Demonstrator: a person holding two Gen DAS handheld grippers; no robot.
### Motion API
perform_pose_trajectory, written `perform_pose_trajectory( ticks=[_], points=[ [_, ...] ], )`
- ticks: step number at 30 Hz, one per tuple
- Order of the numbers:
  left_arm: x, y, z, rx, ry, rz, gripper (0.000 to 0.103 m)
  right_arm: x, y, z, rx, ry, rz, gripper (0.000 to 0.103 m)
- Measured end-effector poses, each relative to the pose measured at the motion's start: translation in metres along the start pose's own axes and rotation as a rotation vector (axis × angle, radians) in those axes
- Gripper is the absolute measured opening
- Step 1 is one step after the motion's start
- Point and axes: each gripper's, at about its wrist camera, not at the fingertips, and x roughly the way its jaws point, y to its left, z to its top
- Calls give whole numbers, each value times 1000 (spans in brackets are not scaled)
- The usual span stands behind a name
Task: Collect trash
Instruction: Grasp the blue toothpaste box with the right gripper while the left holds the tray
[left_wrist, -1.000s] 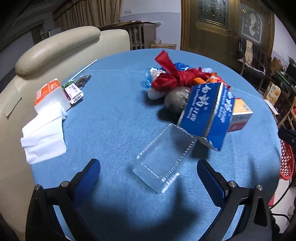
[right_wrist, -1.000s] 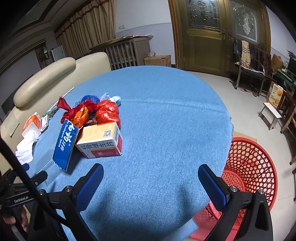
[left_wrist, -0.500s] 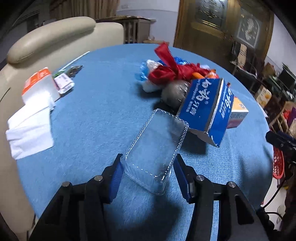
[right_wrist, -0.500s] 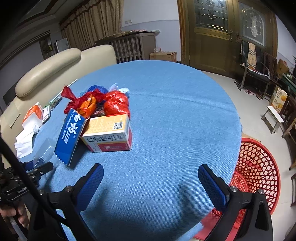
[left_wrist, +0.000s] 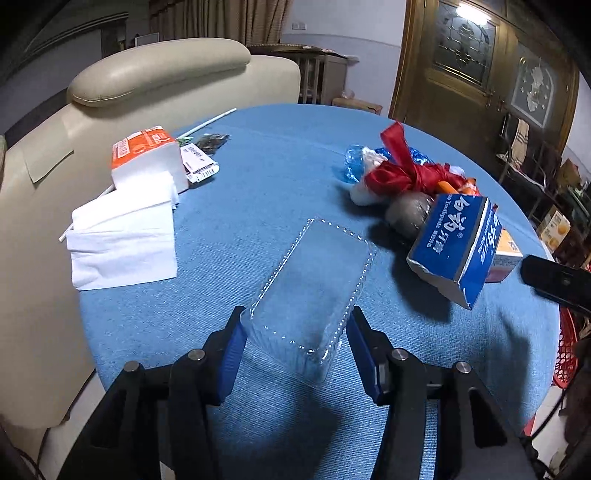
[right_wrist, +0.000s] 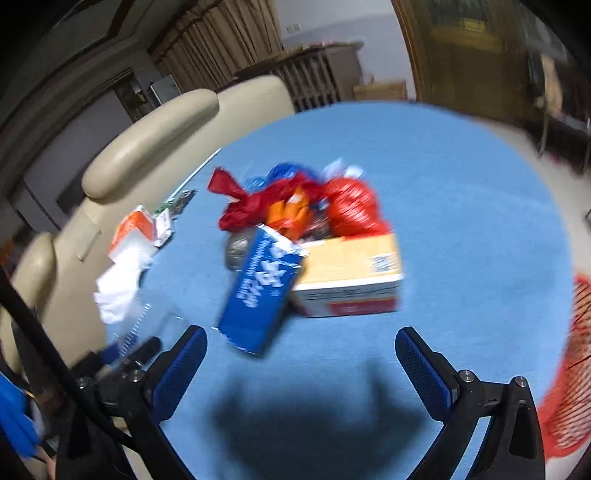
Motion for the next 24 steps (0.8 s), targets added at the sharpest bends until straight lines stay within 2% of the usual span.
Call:
perform_pose_trajectory(
  ticks=[3,6,10,12,13,14,15,24],
  points=[
    [-2,1,-2,-8,0,3,56,20,4,0,69,52,85,103],
    [0,3,-1,-13,3,5,56,41,8,1,140,78,123,102],
    [2,2,-1,-15,8,7,57,55,10,2,209,85,164,93],
    [3,-1,-1,-12,15,4,57,67,9,4,239,102,182,83],
    [3,-2,-1,-9,15,5,57,74,8,5,254,114,184,72],
    [3,-4,-1,-5,15,5,57,79,8,5,260,123,184,51],
    [2,-5,-1,-2,15,4,57,83,8,5,265,135,198,42],
    [-8,-20,3,26,-5,28,57,45,7,-4,189,64,235,40]
  ],
)
